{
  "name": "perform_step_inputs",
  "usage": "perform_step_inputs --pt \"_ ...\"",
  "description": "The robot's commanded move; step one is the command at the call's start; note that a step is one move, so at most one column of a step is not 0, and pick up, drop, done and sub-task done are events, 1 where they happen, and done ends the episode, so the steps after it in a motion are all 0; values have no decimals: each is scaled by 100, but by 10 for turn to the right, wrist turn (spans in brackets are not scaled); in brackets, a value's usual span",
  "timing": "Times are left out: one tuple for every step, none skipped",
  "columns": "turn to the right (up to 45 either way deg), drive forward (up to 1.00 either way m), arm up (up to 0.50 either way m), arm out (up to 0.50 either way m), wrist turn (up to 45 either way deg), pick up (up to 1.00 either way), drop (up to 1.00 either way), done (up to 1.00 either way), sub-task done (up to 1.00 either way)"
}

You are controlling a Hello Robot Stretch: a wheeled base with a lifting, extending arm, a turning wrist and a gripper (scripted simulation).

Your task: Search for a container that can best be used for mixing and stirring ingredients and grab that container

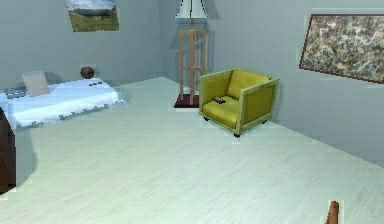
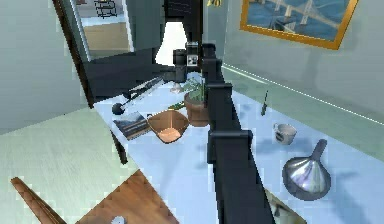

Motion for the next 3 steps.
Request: perform_step_inputs --pt "0 0 0 0 450 0 0 0 0" --pt "0 0 0 0 150 0 0 0 0" --pt "0 0 -30 0 0 0 0 0 0"
